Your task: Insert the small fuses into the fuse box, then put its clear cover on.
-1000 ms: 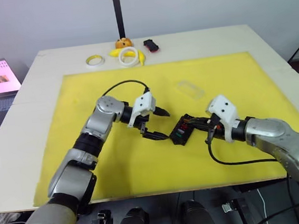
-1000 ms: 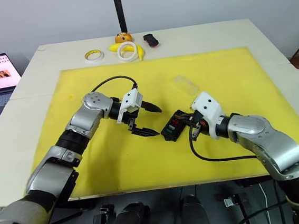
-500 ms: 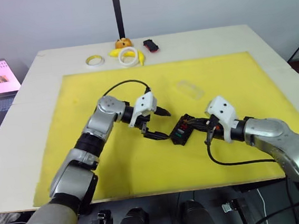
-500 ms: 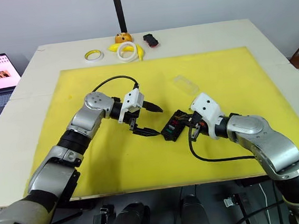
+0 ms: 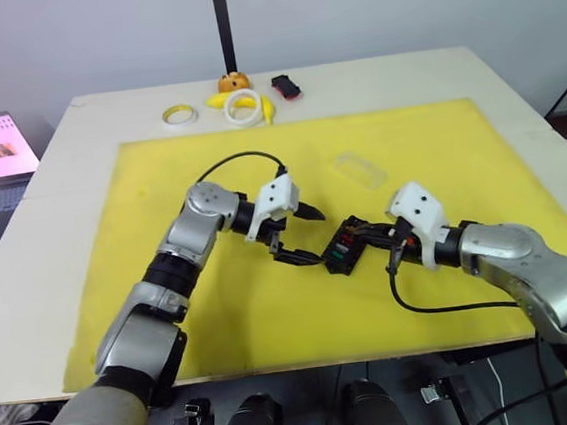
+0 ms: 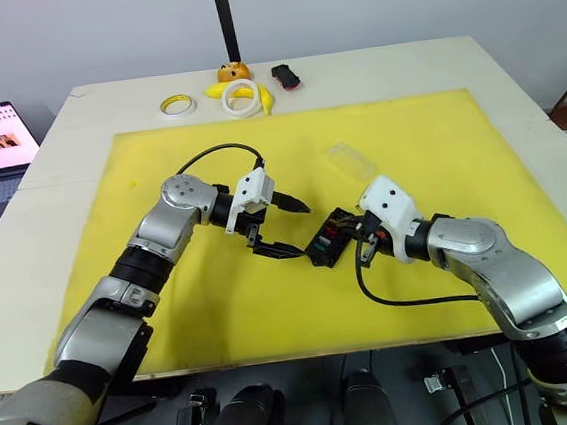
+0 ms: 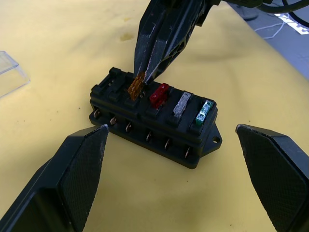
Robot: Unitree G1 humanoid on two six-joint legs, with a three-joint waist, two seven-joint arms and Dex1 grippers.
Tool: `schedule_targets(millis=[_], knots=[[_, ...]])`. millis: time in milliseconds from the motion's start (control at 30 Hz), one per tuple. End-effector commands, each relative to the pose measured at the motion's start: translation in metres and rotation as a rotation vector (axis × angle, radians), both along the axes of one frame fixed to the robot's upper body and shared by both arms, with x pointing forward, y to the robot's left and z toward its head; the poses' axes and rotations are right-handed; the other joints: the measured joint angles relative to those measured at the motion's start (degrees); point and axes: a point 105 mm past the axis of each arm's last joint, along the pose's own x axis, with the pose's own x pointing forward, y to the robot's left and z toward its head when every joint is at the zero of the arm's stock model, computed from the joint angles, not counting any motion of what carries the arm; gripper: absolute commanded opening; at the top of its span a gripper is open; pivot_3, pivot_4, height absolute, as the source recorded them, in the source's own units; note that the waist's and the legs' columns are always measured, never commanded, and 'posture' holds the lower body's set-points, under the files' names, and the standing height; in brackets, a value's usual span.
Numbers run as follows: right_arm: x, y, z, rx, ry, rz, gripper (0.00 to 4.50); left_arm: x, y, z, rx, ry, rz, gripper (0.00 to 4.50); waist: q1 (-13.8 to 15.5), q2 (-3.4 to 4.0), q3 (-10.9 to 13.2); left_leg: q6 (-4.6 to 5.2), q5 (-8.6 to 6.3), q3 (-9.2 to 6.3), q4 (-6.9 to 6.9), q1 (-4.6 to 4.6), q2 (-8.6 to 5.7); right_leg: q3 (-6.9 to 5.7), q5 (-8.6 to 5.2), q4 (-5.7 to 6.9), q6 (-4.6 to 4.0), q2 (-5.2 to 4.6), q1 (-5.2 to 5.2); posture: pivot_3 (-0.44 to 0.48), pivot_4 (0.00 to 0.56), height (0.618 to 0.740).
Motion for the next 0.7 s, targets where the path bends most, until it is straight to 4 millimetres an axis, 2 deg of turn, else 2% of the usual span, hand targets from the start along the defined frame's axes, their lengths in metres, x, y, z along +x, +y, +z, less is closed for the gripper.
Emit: schedule_targets(millis=[33, 433, 700], knots=[[-0.001, 0.0019, 0.0044, -0.002, -0.03, 0.009, 0.0, 0.0022, -0.0014, 0.0151, -0.022, -0.057, -0.006, 4.46, -0.01, 0.0, 0.0, 0.0, 0.0, 0.0, 0.0, 0.0, 0.0, 0.0, 0.0, 0.0, 0.0, 0.0, 0.0, 0.0, 0.15, 0.74], [-0.0068, 0.0034, 0.0057, -0.009, -0.041, 0.012, 0.0, 0.0024, -0.0023, 0.015, -0.024, -0.058, -0.003, 4.46, 0.0, 0.0, 0.0, 0.0, 0.0, 0.0, 0.0, 0.01, 0.0, 0.0, 0.0, 0.02, 0.0, 0.0, 0.0, 0.0, 0.15, 0.74], [-0.0072, 0.0026, -0.0015, -0.024, -0.037, -0.007, 0.0, 0.0022, -0.0035, 0.015, -0.027, -0.059, -0.004, 4.46, 0.02, 0.0, 0.0, 0.0, 0.0, -0.01, 0.01, 0.01, 0.0, 0.0, 0.0, 0.02, 0.0, 0.0, 0.0, 0.0, 0.15, 0.74]])
